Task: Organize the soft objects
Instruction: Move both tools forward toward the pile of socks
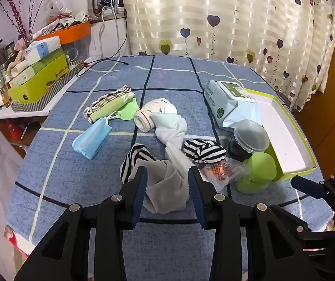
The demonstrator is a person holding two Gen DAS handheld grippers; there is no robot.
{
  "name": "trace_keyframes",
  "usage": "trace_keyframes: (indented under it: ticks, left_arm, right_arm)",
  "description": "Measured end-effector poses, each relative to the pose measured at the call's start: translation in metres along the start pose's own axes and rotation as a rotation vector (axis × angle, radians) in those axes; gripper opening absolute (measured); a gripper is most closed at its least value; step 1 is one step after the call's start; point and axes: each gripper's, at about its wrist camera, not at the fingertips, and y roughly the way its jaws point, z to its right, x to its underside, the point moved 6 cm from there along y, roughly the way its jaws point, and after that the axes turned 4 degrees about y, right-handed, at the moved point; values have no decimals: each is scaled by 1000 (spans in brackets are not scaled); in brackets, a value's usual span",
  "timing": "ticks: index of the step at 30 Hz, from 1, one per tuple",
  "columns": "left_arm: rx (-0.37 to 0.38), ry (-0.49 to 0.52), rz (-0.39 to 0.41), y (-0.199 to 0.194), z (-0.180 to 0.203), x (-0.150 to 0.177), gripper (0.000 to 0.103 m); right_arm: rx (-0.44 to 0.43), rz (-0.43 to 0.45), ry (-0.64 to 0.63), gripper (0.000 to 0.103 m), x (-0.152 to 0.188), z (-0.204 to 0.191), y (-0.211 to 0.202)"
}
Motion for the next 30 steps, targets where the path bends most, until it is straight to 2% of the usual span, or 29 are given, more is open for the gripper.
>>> trace_keyframes:
  ticks: [16,22,30]
  left_arm:
    - [7,4,12,-5,0,0,38]
    - [43,8,14,-7,4,2,38]
    - [30,6,17,-7,0,4,38]
  right_arm:
    - [-12,12,0,59,-1,-2,-4]
    - [-13,15,-1,59,-3,-2,-5]
    - [-24,25,-3,59,-4,-2,-8]
